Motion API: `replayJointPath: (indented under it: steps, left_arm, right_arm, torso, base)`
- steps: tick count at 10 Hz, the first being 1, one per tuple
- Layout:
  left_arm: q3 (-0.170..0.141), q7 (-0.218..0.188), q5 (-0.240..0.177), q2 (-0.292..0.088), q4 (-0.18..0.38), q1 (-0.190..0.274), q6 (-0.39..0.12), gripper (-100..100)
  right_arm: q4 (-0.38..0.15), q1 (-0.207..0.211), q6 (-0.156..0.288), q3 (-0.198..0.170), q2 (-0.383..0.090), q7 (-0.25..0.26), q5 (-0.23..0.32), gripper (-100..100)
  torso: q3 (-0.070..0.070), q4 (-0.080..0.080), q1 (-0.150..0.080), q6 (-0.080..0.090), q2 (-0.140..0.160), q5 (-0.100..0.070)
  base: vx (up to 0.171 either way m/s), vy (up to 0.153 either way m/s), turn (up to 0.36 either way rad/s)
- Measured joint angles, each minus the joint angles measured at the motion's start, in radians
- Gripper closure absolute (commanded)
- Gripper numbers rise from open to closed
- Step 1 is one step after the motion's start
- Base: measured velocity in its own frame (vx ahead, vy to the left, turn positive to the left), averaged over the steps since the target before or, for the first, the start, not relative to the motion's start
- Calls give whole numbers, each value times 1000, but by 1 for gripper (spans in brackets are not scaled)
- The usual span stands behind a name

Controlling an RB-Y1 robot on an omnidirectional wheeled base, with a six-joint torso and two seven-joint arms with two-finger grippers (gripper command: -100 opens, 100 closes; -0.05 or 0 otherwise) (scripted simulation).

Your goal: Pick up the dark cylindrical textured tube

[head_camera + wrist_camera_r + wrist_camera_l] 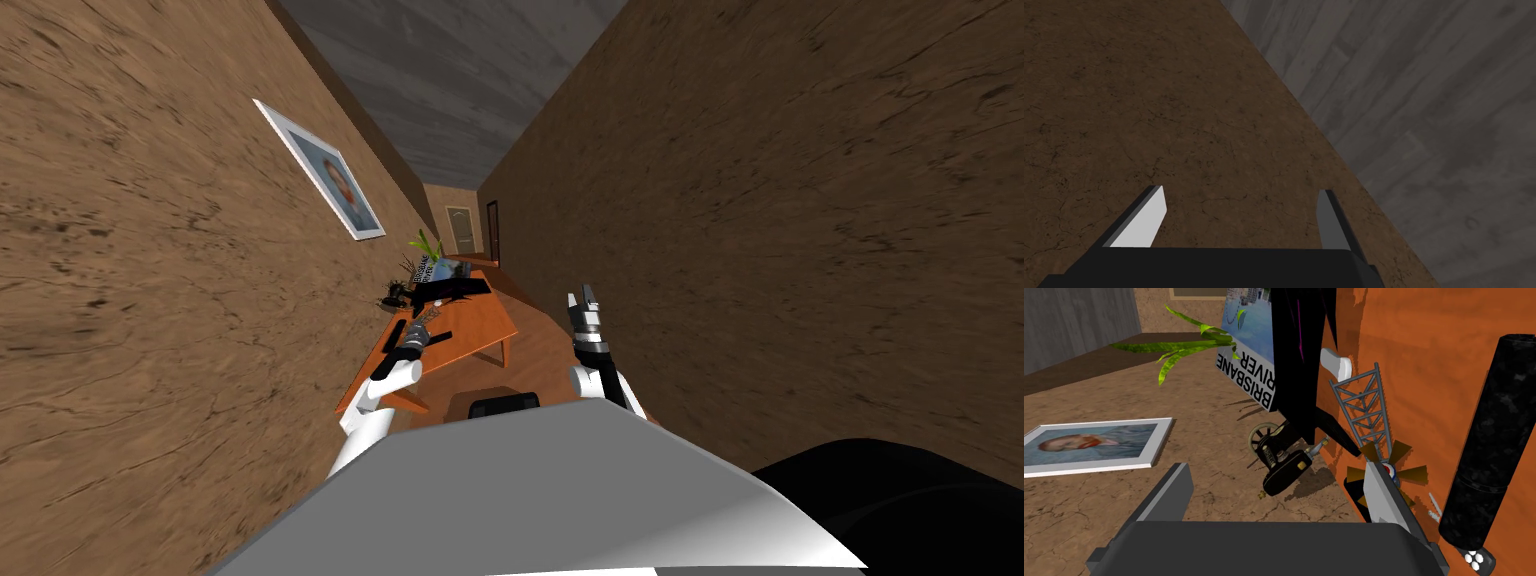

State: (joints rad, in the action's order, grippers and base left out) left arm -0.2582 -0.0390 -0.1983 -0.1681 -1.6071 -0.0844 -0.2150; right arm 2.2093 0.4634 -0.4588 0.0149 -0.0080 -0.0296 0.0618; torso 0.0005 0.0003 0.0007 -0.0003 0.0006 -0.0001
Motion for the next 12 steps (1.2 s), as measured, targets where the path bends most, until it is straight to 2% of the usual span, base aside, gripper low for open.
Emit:
replayJointPath:
  steps: [2,5,7,10,12]
  left_arm:
    - [-5,-6,-2,-11,66,31,-22,-100]
    - [-19,-18,6,-19,146,88,-92,-100]
    - [-24,-23,16,-19,212,120,-113,-100]
    - [-27,-38,19,-40,316,173,-158,-100]
    - [-33,-54,39,-44,379,215,-206,-100]
  right_arm:
    - [0,0,0,0,0,0,0,0]
    - [0,0,0,0,0,0,0,0]
    - [0,0,0,0,0,0,0,0]
    - [0,0,0,0,0,0,0,0]
    - [0,0,0,0,0,0,0,0]
  torso:
    - [0,0,1,0,0,0]
    - [0,0,2,0,-1,0]
    - [-1,0,2,0,-1,0]
    - [-1,0,3,0,-2,1]
    - [-1,0,5,0,-2,1]
  base:
    - [4,10,-76]
    - [5,18,-34]
    - [16,29,-58]
    - [21,41,-37]
    - [23,64,-42]
